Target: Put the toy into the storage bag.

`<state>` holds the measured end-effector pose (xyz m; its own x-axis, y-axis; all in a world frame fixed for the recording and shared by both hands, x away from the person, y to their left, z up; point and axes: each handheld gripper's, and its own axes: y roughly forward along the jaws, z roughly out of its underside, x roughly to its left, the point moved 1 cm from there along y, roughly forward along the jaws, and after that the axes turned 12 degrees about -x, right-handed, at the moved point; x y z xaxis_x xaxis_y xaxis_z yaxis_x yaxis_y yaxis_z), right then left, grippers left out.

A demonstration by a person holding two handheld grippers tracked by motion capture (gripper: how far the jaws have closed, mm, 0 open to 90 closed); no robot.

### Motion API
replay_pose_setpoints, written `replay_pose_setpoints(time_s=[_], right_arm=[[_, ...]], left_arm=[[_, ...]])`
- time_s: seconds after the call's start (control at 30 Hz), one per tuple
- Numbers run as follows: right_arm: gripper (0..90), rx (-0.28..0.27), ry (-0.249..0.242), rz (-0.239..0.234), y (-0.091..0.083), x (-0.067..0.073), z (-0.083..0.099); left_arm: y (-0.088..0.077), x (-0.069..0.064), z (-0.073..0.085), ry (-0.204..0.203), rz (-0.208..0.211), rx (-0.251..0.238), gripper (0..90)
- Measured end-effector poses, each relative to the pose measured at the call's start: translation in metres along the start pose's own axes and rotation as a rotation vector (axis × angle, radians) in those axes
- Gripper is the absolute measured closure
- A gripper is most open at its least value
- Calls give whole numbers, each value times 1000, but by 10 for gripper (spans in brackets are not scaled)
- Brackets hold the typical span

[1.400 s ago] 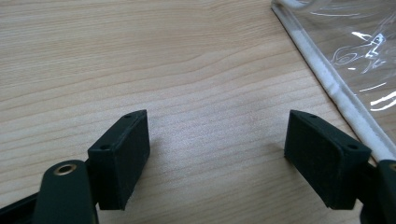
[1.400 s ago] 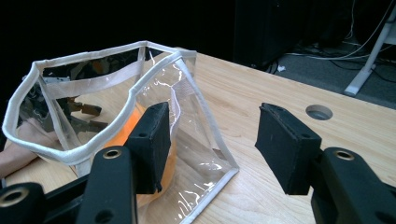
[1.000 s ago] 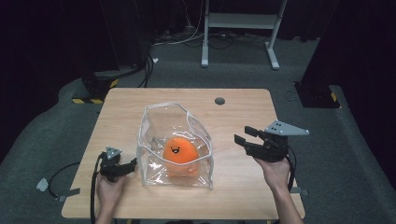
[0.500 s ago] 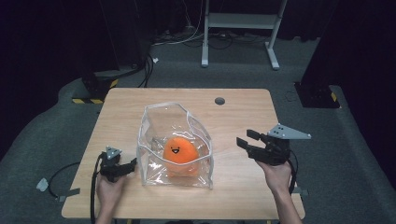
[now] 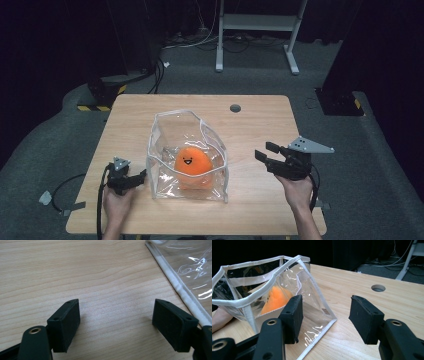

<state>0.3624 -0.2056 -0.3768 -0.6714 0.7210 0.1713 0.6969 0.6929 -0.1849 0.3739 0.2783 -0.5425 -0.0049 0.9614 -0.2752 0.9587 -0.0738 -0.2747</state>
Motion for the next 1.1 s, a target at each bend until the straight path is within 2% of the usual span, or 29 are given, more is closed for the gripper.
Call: replay_pose_setpoints(time_s=[1.1], right_arm=[[441,23,40,58,1,-10,34]], left_arm=[[0,0,0,-1,0,-1,223]])
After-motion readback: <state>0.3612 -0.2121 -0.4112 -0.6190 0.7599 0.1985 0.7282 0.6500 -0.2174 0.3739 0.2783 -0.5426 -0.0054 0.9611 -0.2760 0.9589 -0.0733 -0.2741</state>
